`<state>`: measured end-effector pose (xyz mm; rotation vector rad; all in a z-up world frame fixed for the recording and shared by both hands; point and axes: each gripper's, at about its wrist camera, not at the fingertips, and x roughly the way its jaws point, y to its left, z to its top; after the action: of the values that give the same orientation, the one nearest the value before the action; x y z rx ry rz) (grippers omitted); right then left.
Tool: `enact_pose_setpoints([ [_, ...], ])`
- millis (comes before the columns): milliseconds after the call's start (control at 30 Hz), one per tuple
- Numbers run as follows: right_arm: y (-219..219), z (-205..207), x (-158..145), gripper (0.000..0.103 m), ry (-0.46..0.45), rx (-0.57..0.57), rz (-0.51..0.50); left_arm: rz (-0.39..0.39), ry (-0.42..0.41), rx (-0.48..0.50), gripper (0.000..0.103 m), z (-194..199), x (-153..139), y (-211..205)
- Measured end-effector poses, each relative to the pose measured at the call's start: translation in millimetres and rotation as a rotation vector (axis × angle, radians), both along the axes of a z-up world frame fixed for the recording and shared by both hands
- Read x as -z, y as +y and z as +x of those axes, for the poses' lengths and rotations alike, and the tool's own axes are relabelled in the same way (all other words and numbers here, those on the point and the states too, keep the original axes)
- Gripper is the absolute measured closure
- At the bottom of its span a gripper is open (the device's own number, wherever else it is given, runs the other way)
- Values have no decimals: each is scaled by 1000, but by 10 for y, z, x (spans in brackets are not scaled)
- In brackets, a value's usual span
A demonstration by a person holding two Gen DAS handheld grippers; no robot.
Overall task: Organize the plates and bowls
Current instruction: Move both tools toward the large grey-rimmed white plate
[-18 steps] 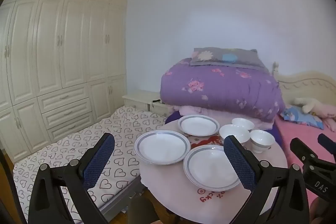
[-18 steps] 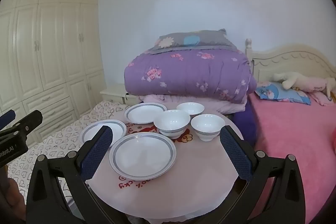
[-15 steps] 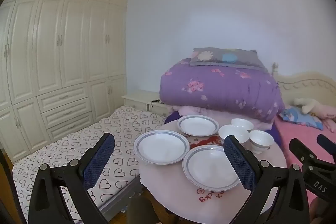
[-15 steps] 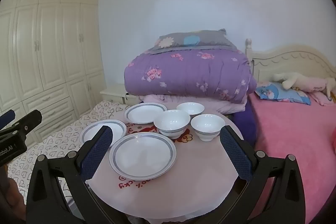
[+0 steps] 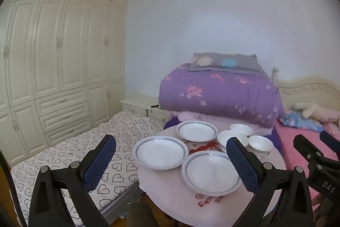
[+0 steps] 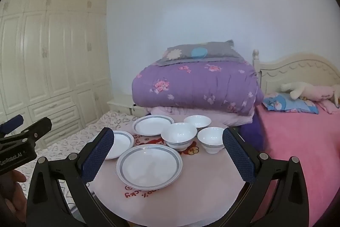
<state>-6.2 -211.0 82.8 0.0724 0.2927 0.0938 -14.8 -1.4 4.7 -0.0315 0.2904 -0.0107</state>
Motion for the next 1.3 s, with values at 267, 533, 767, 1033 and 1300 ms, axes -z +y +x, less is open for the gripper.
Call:
enact_pose_setpoints([
  [267,-36,89,14,0,39,40,16,7,-3,0,1,-5,23,-37],
  [533,-113,7,21,0,0,-1,60,12,-13,9,1,-47,-9,-43],
  [767,-87,64,51,0,2,-50,43,12,-11,8,1,-69,-3,-25],
  [1033,-82,109,80,0,33,-40,30,6,4,5,1,-24,0,-40],
  [1300,-131,191,117,0,62,-46,31,-7,31,8,1,74,25,-46],
])
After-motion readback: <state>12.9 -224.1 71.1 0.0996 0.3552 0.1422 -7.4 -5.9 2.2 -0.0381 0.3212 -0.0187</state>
